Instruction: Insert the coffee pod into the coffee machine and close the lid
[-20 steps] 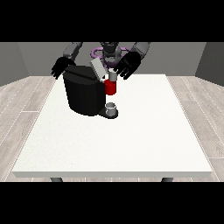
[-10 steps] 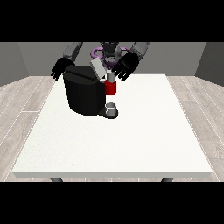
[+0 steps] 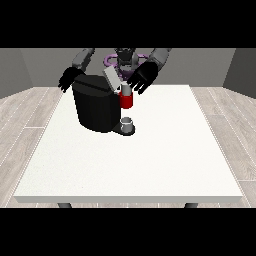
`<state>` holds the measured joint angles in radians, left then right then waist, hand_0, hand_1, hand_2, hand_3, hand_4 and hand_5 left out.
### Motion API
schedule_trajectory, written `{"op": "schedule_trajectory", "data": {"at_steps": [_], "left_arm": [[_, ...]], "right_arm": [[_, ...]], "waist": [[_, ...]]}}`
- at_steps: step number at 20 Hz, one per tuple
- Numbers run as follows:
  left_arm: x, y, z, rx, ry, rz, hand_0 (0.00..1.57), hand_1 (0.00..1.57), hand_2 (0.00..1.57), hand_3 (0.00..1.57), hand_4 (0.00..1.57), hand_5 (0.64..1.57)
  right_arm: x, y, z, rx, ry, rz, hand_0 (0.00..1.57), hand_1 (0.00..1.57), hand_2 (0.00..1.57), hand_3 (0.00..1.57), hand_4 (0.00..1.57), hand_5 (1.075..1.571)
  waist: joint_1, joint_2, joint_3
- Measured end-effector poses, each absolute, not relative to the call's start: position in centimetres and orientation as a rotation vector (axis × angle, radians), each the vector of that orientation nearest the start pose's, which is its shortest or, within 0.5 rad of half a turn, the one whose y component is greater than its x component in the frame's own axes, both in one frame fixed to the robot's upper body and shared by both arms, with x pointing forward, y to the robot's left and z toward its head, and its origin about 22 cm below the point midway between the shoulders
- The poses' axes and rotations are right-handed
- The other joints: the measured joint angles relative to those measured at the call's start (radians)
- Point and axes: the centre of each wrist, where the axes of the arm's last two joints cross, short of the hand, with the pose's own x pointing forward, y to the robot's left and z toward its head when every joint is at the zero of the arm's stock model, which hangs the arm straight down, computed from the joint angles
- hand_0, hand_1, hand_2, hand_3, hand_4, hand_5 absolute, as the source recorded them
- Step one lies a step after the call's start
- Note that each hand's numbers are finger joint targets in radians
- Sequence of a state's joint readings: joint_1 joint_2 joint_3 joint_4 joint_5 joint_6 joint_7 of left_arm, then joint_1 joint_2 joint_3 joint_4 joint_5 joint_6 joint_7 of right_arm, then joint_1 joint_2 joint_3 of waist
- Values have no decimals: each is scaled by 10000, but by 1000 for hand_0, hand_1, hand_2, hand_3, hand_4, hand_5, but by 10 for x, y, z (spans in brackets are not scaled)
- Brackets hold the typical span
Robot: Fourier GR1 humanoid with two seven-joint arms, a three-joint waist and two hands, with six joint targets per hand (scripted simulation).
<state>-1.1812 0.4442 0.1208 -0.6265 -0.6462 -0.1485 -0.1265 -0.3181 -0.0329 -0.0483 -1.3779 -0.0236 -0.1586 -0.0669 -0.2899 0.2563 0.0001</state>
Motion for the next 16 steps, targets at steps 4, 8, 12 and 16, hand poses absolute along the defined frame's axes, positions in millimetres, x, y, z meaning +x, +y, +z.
{"op": "schedule_trajectory", "data": {"at_steps": [4,8,12,16], "left_arm": [[463,256,234,7233,-16892,-8807,1208,1208,1265,1191,493,1571],[463,256,229,7066,-16839,-8851,1230,1230,1274,1180,481,1571],[464,248,220,6898,-16713,-8938,1196,1196,1240,1142,466,1571],[464,245,221,6879,-16615,-9016,1129,1129,1167,1028,443,1571]], "right_arm": [[315,-213,34,-647,-17381,-658,0,0,0,0,435,1571],[315,-214,35,-639,-17381,-638,0,0,0,0,445,1571],[314,-210,32,-737,-17287,-717,0,0,0,0,403,1571],[316,-217,31,-829,-17139,-811,0,0,0,0,397,1571]], "waist": [[-28,55,3],[21,11,11],[101,-28,13],[130,-24,11]]}}
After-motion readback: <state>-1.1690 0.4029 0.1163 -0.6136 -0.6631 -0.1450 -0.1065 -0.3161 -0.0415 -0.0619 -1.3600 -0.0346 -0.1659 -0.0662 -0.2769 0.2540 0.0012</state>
